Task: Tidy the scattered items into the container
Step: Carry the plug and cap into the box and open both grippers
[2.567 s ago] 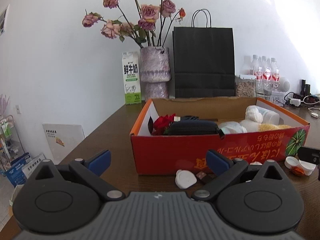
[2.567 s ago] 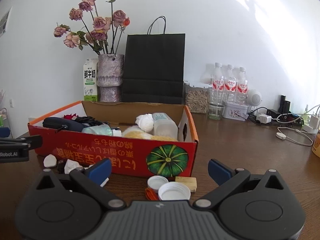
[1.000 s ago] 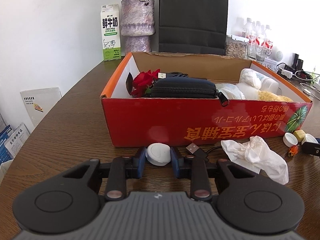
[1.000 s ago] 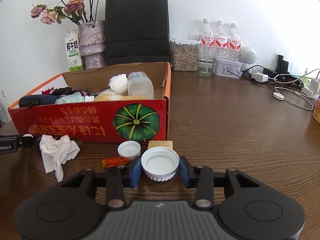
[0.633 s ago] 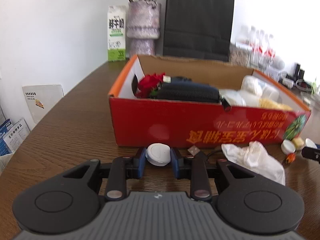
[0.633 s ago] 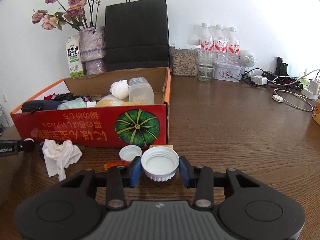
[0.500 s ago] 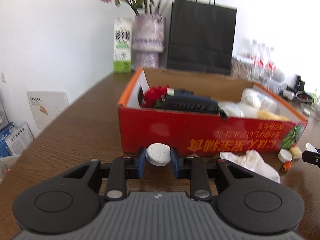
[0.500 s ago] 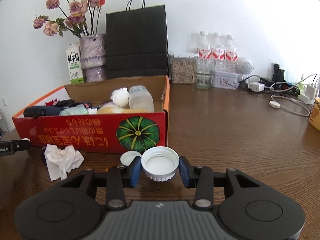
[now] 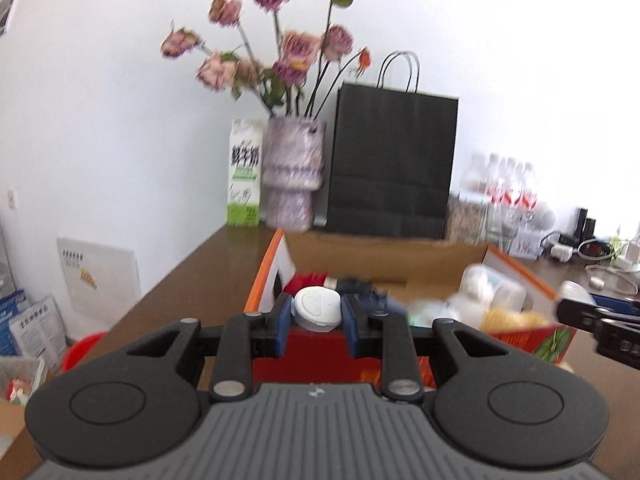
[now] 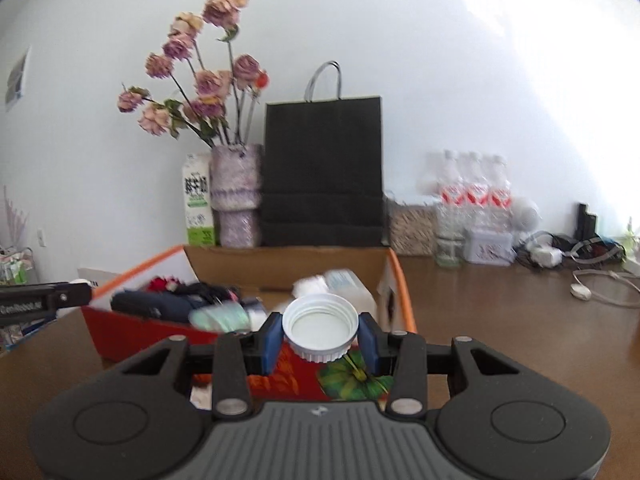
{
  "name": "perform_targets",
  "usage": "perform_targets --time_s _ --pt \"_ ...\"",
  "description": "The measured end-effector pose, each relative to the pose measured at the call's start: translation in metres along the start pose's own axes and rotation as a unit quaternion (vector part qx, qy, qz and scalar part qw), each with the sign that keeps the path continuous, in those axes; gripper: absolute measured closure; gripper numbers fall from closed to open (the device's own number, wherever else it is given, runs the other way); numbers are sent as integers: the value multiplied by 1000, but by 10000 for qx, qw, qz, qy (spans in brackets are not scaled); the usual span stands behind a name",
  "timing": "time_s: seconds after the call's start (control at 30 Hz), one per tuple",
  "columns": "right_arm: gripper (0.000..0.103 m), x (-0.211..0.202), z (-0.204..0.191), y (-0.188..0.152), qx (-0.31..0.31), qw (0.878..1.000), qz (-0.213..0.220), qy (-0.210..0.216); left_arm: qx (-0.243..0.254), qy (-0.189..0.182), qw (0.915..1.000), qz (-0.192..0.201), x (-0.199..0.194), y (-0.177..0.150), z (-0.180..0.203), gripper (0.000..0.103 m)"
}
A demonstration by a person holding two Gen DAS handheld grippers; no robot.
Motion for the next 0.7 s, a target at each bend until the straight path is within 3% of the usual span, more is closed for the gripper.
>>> perform_targets --time_s 0.27,0.37,0.53,0.7 --pt "64 66 -26 55 -157 9985 445 291 -159 5 9985 520 49 43 37 76" --pt "64 93 -23 54 -84 9980 548 317 -335 106 9988 338 80 39 36 76" --pt "64 112 -17 35 -102 9992 108 368 -376 218 9990 -92 100 25 23 76" --pt "64 105 -18 33 -102 9991 190 365 -369 281 9989 -79 99 20 21 76"
Point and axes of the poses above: each gripper's, at about its wrist camera, not at the fingertips, and x roughly the way its jaws point, z to its right, y to its top, the point moved 3 cm from there along x, roughly the way its jaws point, and after that the axes turned 15 degrees about y, right-handed, at the moved point
